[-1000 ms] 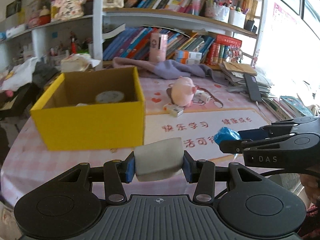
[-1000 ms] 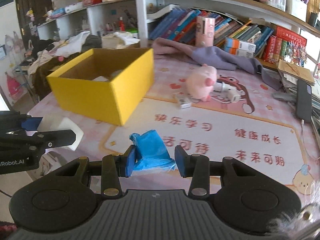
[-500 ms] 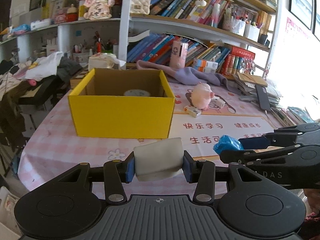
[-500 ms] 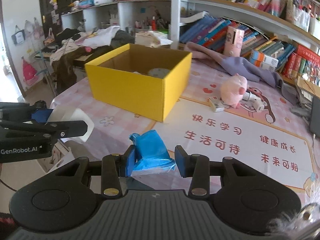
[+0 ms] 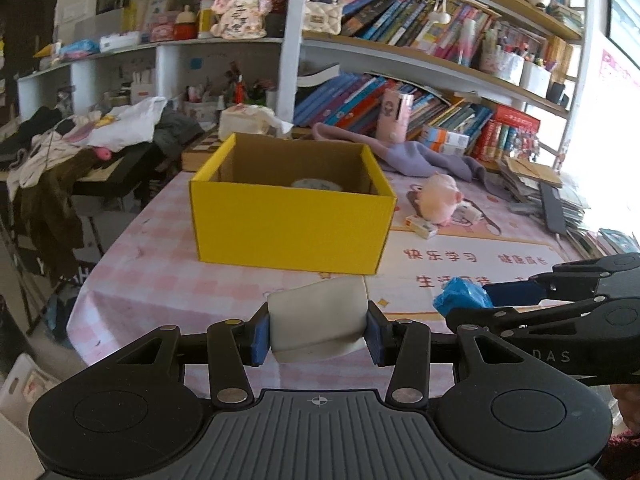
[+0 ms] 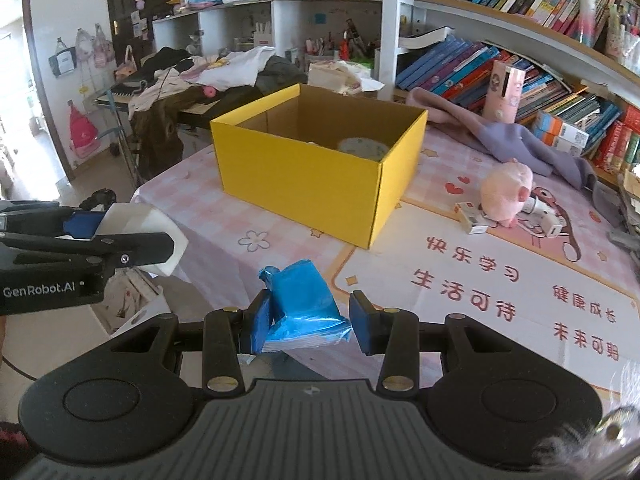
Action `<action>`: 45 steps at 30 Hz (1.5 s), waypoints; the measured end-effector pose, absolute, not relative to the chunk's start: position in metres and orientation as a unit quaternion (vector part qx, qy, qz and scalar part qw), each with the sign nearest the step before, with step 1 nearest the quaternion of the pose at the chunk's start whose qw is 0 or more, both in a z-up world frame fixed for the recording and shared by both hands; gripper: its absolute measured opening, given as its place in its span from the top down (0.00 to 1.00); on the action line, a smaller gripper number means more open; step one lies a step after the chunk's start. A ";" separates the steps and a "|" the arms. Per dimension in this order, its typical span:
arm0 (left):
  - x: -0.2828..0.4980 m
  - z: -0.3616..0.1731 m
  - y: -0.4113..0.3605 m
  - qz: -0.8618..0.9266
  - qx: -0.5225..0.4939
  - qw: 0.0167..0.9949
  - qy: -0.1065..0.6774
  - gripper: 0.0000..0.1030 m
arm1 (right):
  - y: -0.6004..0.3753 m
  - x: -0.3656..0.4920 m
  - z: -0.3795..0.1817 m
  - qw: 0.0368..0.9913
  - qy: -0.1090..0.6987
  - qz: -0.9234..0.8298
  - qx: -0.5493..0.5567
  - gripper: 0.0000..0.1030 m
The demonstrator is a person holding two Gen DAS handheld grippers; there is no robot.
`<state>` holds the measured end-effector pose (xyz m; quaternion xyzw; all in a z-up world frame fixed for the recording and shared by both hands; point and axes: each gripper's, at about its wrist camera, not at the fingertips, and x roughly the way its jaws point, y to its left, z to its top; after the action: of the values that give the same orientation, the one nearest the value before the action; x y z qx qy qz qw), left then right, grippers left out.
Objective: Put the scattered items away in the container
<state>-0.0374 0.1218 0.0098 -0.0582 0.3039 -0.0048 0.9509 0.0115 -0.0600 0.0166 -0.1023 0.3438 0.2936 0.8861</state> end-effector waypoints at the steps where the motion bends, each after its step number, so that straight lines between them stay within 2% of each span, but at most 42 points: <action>1: -0.037 0.010 0.123 -0.004 -0.058 0.951 0.305 0.57 | -0.059 0.013 0.016 0.885 0.345 0.296 -0.102 0.62; 13: -0.004 0.022 0.140 0.014 -0.046 0.956 0.289 0.57 | -0.044 0.050 0.020 0.888 0.331 0.304 -0.099 0.62; 26: 0.080 0.059 0.160 0.017 0.014 0.969 0.246 0.57 | -0.016 0.136 0.063 0.905 0.261 0.323 -0.086 0.62; 31: 0.124 0.051 0.164 -0.003 0.027 0.960 0.280 0.57 | 0.001 0.177 0.057 0.900 0.270 0.329 -0.092 0.62; 45: 0.220 0.006 0.176 -0.034 0.051 0.929 0.365 0.57 | 0.051 0.261 -0.004 0.852 0.345 0.357 -0.167 0.62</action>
<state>0.2200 0.1759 0.0062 0.0510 0.3648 -0.0339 0.9291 0.2606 0.0514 -0.0039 -0.1666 0.3453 0.3566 0.8519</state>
